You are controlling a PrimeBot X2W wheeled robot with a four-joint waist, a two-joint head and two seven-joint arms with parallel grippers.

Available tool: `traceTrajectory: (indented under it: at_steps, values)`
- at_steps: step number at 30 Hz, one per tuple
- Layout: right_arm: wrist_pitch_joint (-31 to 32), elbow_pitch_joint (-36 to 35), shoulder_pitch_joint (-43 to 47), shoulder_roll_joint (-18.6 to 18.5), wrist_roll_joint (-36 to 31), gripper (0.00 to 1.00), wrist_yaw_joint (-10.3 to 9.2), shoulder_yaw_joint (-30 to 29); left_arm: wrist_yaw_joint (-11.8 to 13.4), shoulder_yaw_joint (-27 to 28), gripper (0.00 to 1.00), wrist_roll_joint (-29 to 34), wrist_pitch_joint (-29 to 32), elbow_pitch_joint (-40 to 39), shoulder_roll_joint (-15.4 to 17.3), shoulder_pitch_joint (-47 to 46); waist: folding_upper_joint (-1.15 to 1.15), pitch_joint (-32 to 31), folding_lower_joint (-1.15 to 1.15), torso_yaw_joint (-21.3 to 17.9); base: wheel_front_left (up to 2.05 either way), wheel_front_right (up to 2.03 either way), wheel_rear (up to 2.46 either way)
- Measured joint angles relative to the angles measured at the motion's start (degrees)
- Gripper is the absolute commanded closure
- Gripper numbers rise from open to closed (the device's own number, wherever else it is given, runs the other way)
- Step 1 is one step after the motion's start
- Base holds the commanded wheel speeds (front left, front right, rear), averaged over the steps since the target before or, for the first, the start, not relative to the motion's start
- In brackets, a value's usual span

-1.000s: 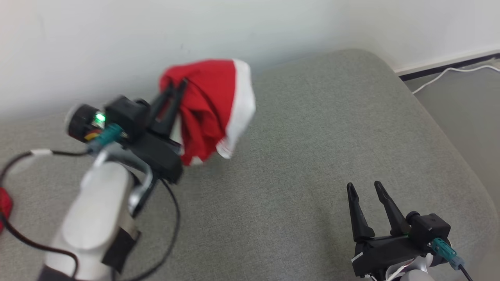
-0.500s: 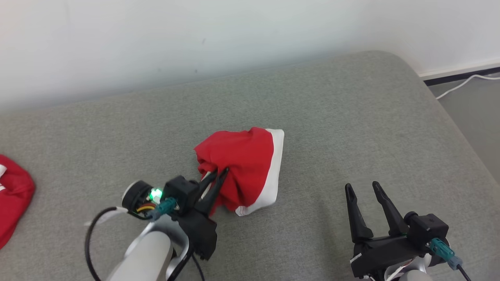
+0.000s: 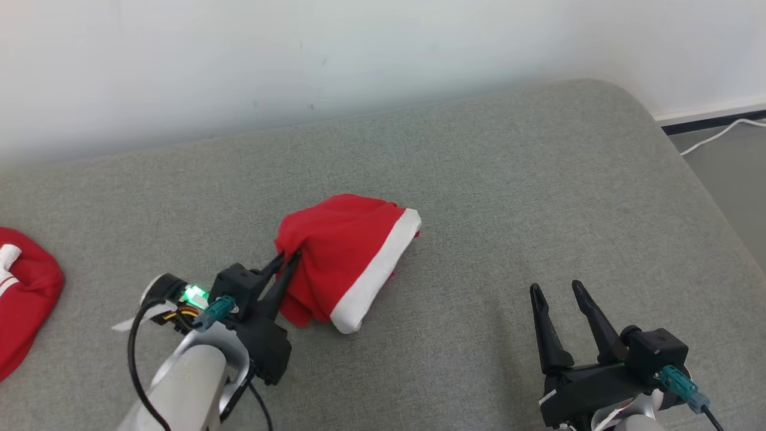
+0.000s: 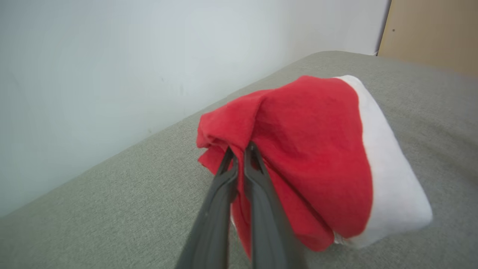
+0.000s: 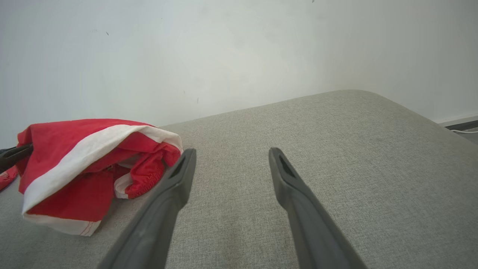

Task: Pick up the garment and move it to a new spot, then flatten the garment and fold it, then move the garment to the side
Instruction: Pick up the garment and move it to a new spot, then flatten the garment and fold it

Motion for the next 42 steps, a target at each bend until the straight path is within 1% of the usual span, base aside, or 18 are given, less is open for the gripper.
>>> traceTrajectory:
  at_steps: [5, 6, 7, 8, 12, 15, 17, 21, 22, 26, 30, 34, 38, 42]
  values:
    - [0.0, 0.3, 0.0, 0.0, 0.1, 0.00, 0.01, 0.2, 0.2, -0.9, 1.00, 1.2, -0.9, 3.2, 0.6, -1.4, 0.00, -0.1, 0.00, -0.1, 0.00, 0.00, 0.00]
    - [0.0, 0.3, 0.0, 0.0, 0.2, 0.00, 0.01, 0.2, 0.7, -0.9, 0.75, 1.3, -1.1, 3.6, 0.5, -1.4, 0.00, -0.1, 0.00, -0.1, 0.00, 0.00, 0.00]
    - [0.0, 0.3, 0.0, 0.0, 0.3, 0.00, 0.00, 0.2, 1.0, -0.8, 0.54, 1.3, -1.3, 3.9, 0.4, -1.4, 0.00, -0.1, 0.00, 0.0, 0.00, 0.00, 0.00]
    - [0.0, 0.2, 0.0, 0.0, 0.4, 0.00, 0.01, 0.1, 1.3, -0.6, 0.00, 1.1, -1.5, 4.1, 0.1, -1.3, 0.00, 0.0, 0.00, 0.1, 0.00, 0.00, 0.00]
    - [0.0, 0.1, 0.1, -0.1, 0.4, 0.00, 0.00, -0.5, 3.6, 1.3, 0.00, -0.3, -1.7, 3.4, -1.3, 0.1, 0.00, 0.0, 0.00, 0.8, 0.00, 0.00, 0.00]
    - [0.0, -0.1, 0.2, -0.1, 0.4, 0.00, 0.01, -0.9, 6.1, 3.6, 0.00, -1.1, -1.8, -1.5, -1.9, 2.8, 0.00, 0.0, 0.00, 1.6, 0.00, 0.00, 0.00]
    - [0.0, -0.2, 0.2, -0.2, 0.3, 0.00, 0.00, -1.1, 7.1, 4.2, 0.00, -1.1, -1.8, -5.1, -2.3, 5.1, 0.00, 0.0, 0.00, 2.3, 0.00, 0.00, 0.00]
    - [0.0, -0.2, 0.3, -0.3, 0.3, 0.00, 0.00, -1.1, 7.3, 4.4, 0.00, -1.6, -1.8, -11.2, -3.6, 10.6, 0.00, -0.2, 0.00, 3.6, 0.00, 0.00, 0.00]
    - [0.0, -0.3, 0.4, -0.4, 0.2, 0.00, 0.01, -1.1, 7.6, 4.5, 0.00, -1.6, -1.8, -14.2, -4.0, 12.9, 0.00, -0.4, 0.00, 4.2, 0.00, 0.00, 0.00]
    - [0.0, -0.3, 0.5, -0.5, 0.0, 0.00, 0.00, -1.2, 7.5, 3.3, 0.00, -1.6, -1.9, -17.9, -5.1, 17.4, 0.00, -0.8, 0.00, 5.3, 0.00, 0.00, 0.00]
    - [0.0, -0.4, 0.6, -0.5, 0.0, 0.00, 0.01, -0.9, 6.7, 1.1, 0.00, -1.8, -1.9, -17.6, -5.8, 20.8, 0.00, -0.8, 0.00, 6.0, 0.00, 0.00, 0.00]
    - [0.0, -0.3, 0.6, -0.5, 0.1, 0.00, 0.01, -0.5, 6.6, 0.1, 0.00, -1.8, -1.9, -16.4, -6.2, 21.5, 0.00, -0.6, 0.00, 5.8, 0.00, 0.00, 0.00]
    - [0.0, -0.3, 0.3, -0.7, 0.4, 0.00, 0.00, -0.1, 6.7, -1.2, 0.00, -1.2, -1.9, -13.9, -6.4, 21.6, 0.00, -0.3, 0.01, 5.1, 0.00, 0.00, 0.00]
    - [0.0, -0.1, 0.1, -0.7, 0.5, 0.00, 0.00, 0.1, 7.2, -1.3, 0.00, -1.1, -1.9, -12.4, -6.5, 20.6, 0.00, -0.2, 0.00, 3.9, 0.00, 0.00, 0.00]
